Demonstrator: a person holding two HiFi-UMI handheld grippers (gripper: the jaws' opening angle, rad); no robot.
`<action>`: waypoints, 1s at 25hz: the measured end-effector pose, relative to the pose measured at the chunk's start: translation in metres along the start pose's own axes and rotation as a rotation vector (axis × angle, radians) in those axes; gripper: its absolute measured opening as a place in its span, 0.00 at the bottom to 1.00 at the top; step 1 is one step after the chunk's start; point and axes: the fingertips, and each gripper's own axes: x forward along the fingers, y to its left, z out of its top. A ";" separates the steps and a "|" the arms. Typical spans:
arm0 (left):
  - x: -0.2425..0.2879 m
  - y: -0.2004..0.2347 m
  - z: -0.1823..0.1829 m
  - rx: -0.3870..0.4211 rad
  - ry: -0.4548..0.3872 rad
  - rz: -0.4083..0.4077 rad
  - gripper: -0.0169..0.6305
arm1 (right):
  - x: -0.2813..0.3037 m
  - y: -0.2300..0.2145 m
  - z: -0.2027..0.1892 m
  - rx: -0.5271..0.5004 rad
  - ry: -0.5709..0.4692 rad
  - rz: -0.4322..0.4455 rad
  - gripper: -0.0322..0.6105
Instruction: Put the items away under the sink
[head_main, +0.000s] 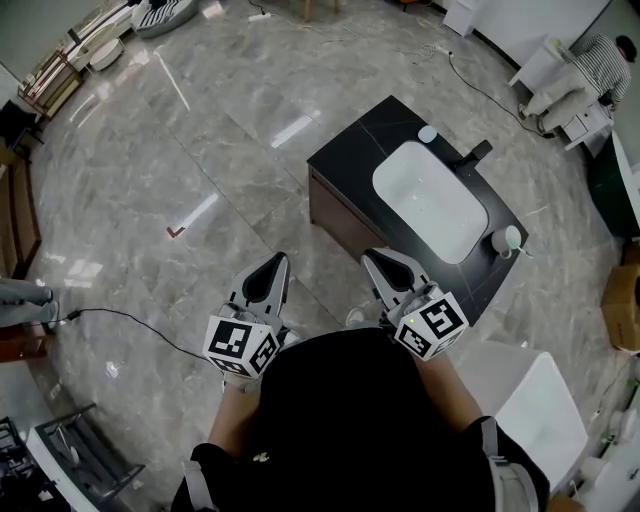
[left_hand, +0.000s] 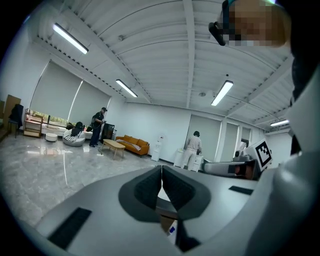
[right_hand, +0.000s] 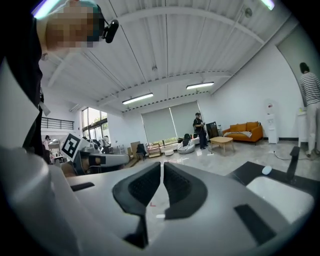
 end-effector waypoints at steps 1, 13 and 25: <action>-0.001 0.000 0.004 0.007 -0.006 0.004 0.06 | 0.001 0.001 0.002 -0.003 -0.004 0.007 0.11; -0.002 0.000 0.012 0.033 -0.025 0.041 0.06 | 0.006 0.003 -0.002 0.038 -0.001 0.042 0.11; -0.002 -0.003 0.000 0.038 0.011 0.017 0.06 | 0.000 -0.002 -0.006 0.035 0.014 0.010 0.11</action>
